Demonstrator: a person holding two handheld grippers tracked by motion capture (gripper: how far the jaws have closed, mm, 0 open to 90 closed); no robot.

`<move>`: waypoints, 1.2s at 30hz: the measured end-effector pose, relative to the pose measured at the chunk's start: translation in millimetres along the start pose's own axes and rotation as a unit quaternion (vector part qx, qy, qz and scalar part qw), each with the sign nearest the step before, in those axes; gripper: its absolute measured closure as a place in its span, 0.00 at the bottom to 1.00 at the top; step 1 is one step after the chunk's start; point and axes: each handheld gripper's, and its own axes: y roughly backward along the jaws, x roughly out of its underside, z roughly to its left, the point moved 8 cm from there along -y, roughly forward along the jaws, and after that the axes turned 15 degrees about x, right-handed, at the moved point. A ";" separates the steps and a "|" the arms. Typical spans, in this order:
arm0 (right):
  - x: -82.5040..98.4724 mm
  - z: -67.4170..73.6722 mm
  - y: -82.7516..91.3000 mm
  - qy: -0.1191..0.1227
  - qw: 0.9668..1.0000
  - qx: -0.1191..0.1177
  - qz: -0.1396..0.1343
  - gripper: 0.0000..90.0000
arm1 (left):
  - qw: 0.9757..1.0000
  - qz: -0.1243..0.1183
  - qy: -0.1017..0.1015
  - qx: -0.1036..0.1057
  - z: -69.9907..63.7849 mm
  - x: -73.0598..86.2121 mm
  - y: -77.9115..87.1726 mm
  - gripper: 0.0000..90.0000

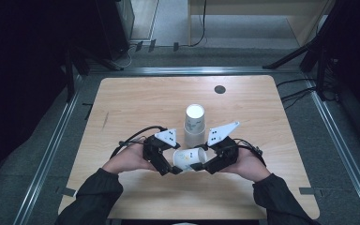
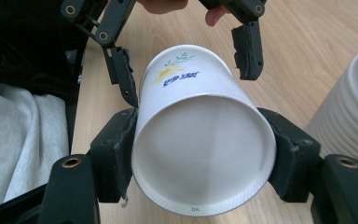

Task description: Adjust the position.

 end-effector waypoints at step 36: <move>-11.1 1.4 4.9 -0.035 0.999 -0.031 -0.029 0.39 | 0.996 -0.078 -0.029 0.024 -8.4 -5.9 -0.8 0.28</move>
